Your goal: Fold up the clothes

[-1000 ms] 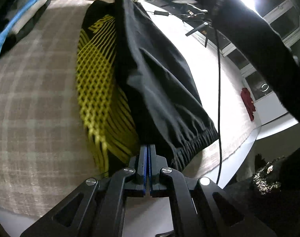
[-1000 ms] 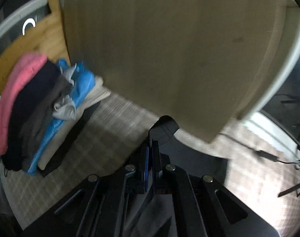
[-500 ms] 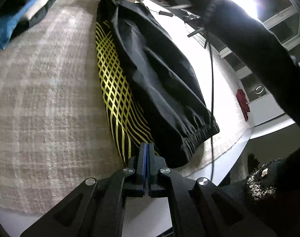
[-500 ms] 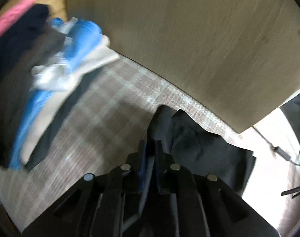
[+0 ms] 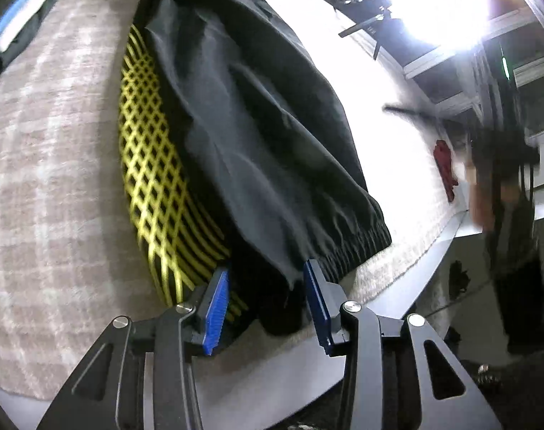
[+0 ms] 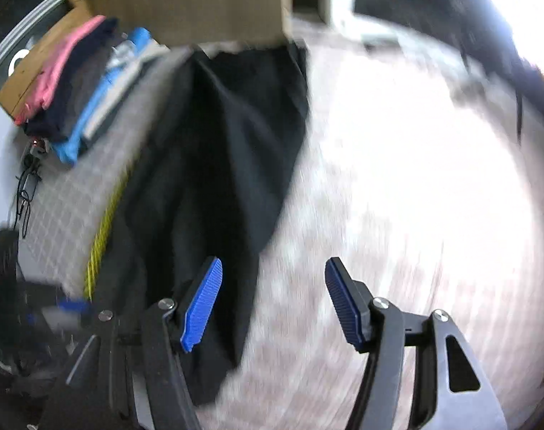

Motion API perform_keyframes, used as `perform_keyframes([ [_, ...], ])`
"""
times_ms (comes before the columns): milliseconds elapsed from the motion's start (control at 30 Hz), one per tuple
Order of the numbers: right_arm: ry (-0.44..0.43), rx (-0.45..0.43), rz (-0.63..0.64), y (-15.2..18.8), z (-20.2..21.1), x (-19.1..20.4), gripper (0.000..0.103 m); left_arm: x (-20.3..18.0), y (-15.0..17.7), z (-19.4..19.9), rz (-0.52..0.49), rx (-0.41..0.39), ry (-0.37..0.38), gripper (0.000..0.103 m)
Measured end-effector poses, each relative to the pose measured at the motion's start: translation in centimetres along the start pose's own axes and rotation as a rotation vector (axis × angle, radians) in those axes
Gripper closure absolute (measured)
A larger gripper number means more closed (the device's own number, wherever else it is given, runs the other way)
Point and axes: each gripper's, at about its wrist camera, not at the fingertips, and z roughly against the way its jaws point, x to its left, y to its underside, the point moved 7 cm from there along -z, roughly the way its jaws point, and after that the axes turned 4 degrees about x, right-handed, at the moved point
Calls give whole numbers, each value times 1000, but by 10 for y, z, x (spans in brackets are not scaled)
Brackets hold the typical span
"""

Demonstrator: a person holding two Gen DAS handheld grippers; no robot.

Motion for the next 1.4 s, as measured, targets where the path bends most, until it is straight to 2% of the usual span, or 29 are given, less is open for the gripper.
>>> perform_keyframes([
  [67,-45,34,-64,31,-12,-11,44,2,-3,-8,9,21,-27,75],
  [100,-49,44,-77,40,-16,-13,44,2,-4,-9,10,22,-24,95],
  [133,-53,54,-90,48,-20,-16,44,1,-4,-10,12,22,-21,99],
  [267,-76,46,-96,59,-19,-16,44,-11,-7,13,-30,-20,-55,100],
  [367,-76,9,-49,53,-10,-4,44,-17,-7,46,-56,-90,-96,100],
  [433,-93,-4,3,47,-10,13,44,-8,-3,51,-52,-115,-141,100],
  [500,-76,4,64,45,-16,29,44,15,5,33,11,-73,-156,101],
  [600,-23,66,177,48,-34,49,44,31,13,12,20,-15,-190,99],
  [667,10,109,228,47,-40,54,44,29,11,18,23,-9,-177,95],
  [700,7,101,237,41,-35,54,44,29,10,22,25,-6,-169,84],
  [733,1,88,241,33,-28,54,44,30,4,33,15,-17,-183,76],
  [800,-22,24,219,5,-8,47,44,34,-17,52,-8,-42,-193,75],
  [867,-3,-61,200,-34,11,37,44,41,-46,71,-34,-65,-208,75],
  [900,7,-114,187,-61,19,32,44,46,-69,78,-45,-86,-233,75],
  [1000,-28,-225,144,-130,26,23,44,63,-156,81,-51,-128,-230,75],
  [1067,-47,-266,96,-179,14,18,44,75,-209,75,-43,-147,-226,75],
  [1167,-21,-293,54,-235,-17,12,44,102,-273,50,-13,-145,-282,74],
  [1233,-5,-288,33,-257,-40,4,44,116,-297,32,9,-140,-297,74],
  [1333,20,-262,13,-275,-74,-11,44,129,-312,20,35,-144,-287,74],
  [1400,49,-257,36,-273,-84,-13,44,134,-317,14,46,-149,-279,70],
])
